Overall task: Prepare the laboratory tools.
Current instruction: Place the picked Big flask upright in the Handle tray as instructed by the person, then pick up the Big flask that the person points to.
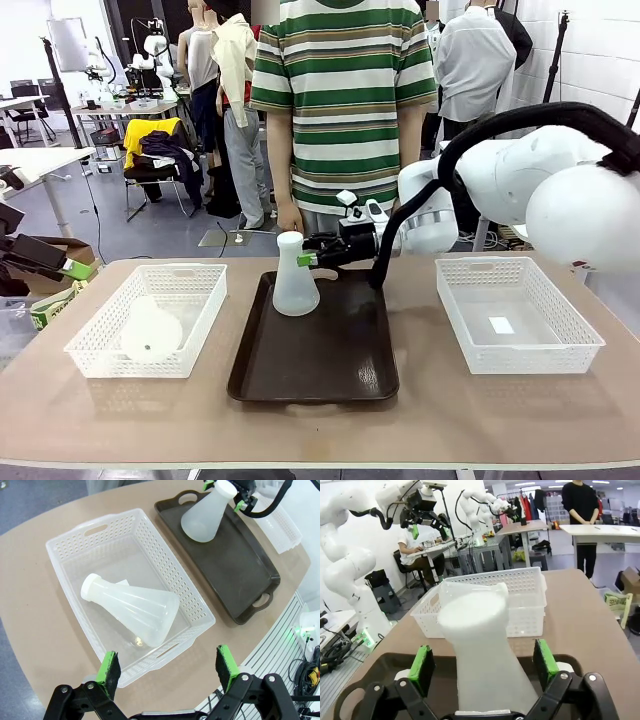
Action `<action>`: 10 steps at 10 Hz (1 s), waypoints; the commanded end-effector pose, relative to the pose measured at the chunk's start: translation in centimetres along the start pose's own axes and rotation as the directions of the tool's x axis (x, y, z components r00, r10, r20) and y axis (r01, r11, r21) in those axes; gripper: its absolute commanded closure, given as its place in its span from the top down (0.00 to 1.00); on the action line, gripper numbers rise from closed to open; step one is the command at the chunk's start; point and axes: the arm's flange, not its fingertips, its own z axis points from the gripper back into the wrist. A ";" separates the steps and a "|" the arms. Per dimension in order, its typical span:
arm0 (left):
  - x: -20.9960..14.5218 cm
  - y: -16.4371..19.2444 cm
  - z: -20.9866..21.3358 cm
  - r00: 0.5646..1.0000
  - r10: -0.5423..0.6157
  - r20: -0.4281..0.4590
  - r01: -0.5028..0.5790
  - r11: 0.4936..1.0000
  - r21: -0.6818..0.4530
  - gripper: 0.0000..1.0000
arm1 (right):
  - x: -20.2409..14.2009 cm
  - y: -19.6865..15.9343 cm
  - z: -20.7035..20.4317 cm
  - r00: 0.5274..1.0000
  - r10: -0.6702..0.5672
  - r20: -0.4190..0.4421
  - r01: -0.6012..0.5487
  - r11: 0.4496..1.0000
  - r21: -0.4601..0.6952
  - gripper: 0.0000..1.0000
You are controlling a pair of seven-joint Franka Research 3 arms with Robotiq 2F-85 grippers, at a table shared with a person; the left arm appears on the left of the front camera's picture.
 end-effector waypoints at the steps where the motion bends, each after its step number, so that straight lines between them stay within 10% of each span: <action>1: -0.3 0.2 -0.1 1.000 -0.018 0.012 0.018 1.000 -0.017 1.00 | -1.0 -0.2 -0.2 1.000 0.007 0.017 -0.007 1.000 0.012 1.00; 10: -0.3 0.2 -0.1 1.000 -0.018 0.012 0.018 1.000 -0.017 1.00 | -1.0 -0.2 -0.2 1.000 0.007 0.017 -0.007 1.000 0.012 1.00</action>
